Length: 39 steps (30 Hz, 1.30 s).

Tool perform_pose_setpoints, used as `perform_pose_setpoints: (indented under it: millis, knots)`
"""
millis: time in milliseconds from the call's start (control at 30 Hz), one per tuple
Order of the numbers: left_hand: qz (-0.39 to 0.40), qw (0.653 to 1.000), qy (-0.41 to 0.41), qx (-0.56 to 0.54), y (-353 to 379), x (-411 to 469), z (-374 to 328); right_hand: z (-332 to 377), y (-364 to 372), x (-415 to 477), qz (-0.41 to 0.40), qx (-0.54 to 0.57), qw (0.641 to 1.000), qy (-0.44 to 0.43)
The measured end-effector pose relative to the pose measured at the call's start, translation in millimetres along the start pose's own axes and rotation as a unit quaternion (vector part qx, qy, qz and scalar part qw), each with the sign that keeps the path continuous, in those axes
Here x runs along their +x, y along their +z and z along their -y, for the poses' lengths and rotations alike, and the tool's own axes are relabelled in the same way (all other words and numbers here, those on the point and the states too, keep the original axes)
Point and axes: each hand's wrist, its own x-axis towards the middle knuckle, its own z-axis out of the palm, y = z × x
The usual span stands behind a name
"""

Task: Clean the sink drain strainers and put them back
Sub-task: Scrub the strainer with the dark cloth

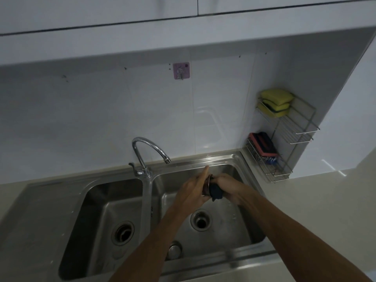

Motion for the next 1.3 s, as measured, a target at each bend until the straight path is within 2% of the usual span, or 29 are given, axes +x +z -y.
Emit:
perform_pose_setpoints:
  millis: [167,233,333,500,600,733,800,867,900,1000,1033,1133,1233,1300]
  knots:
    - [0.006,0.998,-0.052,-0.036,8,-2,0,-9,-18,-13,-0.021,0.161,0.987,0.018]
    - [0.016,0.994,-0.082,-0.063,12,-7,5,-15,-35,-17,-0.038,0.188,0.981,0.01]
    - [0.043,0.99,-0.112,-0.076,24,-17,12,-29,-67,-22,-0.119,0.111,0.987,0.006]
    - [0.066,0.986,-0.121,-0.097,53,-25,7,-73,-120,-34,-0.279,-0.035,0.96,0.003]
    - [0.068,0.987,-0.112,-0.092,67,-26,-1,-97,-145,-45,-0.33,-0.156,0.931,0.026]
    - [0.085,0.983,-0.116,-0.114,79,-30,-9,-120,-166,-58,-0.397,-0.222,0.889,0.053]
    - [0.089,0.981,-0.119,-0.122,82,-32,-12,-126,-167,-59,-0.416,-0.292,0.858,0.078]
    - [0.088,0.98,-0.122,-0.128,83,-32,-15,-123,-157,-58,-0.404,-0.36,0.839,0.062]
    - [0.086,0.98,-0.122,-0.131,84,-31,-16,-119,-149,-56,-0.385,-0.376,0.842,0.03]
    - [0.08,0.98,-0.124,-0.134,84,-29,-18,-102,-114,-50,-0.275,-0.363,0.886,-0.085]
    - [0.078,0.979,-0.129,-0.134,84,-29,-19,-96,-99,-47,-0.226,-0.35,0.904,-0.101]
    - [0.068,0.977,-0.142,-0.142,80,-28,-18,-86,-60,-35,-0.105,-0.337,0.93,-0.101]
    - [0.065,0.971,-0.158,-0.17,74,-30,-14,-82,-36,-23,-0.053,-0.329,0.936,-0.114]
    - [0.059,0.968,-0.169,-0.177,73,-34,-8,-82,-26,-15,-0.052,-0.327,0.936,-0.123]
